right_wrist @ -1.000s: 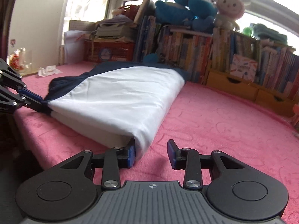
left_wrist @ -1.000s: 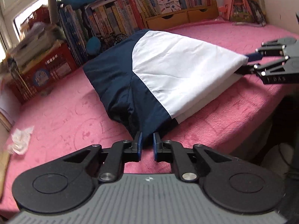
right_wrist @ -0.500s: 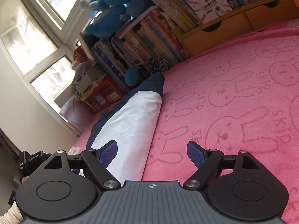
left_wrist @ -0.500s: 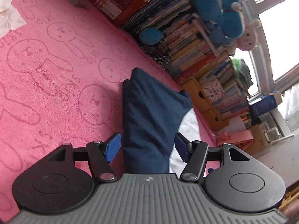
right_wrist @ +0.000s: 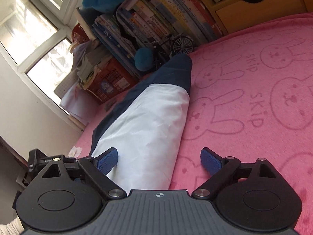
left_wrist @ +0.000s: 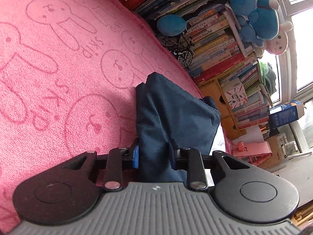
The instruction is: Fold clothes
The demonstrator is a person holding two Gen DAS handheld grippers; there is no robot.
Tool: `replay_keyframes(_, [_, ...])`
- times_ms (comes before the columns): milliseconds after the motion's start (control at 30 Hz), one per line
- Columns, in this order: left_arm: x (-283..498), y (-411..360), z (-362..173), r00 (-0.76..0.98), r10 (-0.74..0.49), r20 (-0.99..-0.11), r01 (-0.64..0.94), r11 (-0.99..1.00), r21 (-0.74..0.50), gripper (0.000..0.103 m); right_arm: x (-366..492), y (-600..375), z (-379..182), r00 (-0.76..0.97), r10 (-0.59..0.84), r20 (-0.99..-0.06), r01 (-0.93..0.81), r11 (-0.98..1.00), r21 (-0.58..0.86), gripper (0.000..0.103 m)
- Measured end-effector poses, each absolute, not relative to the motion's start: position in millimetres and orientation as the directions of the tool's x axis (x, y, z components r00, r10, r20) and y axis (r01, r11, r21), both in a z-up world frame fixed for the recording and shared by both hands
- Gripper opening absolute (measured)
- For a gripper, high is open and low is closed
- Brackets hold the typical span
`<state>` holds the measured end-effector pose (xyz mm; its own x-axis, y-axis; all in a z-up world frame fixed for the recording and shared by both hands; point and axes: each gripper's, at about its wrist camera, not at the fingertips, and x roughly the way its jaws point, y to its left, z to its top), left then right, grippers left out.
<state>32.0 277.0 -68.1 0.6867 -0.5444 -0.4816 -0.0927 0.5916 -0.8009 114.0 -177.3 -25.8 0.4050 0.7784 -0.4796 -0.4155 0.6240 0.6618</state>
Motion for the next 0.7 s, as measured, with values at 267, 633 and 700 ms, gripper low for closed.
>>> replay_keyframes(267, [38, 272, -69, 0.696, -0.54, -0.473, -0.089, 0.589, -0.803, 0.017, 181, -144, -24, 0.425, 0.762, -0.488, -0.343, 0.635, 0.692, 0.049])
replay_keyframes(633, [124, 220, -40, 0.718, -0.51, -0.474, 0.023, 0.698, -0.716, 0.017, 245, -186, 13, 0.567, 0.627, -0.534, -0.222, 0.741, 0.634, 0.051])
replay_keyframes(700, [125, 213, -40, 0.727, -0.474, -0.498, 0.03, 0.746, -0.666, 0.021, 255, -195, 2, 0.567, 0.565, -0.599, -0.13, 0.779, 0.613, 0.052])
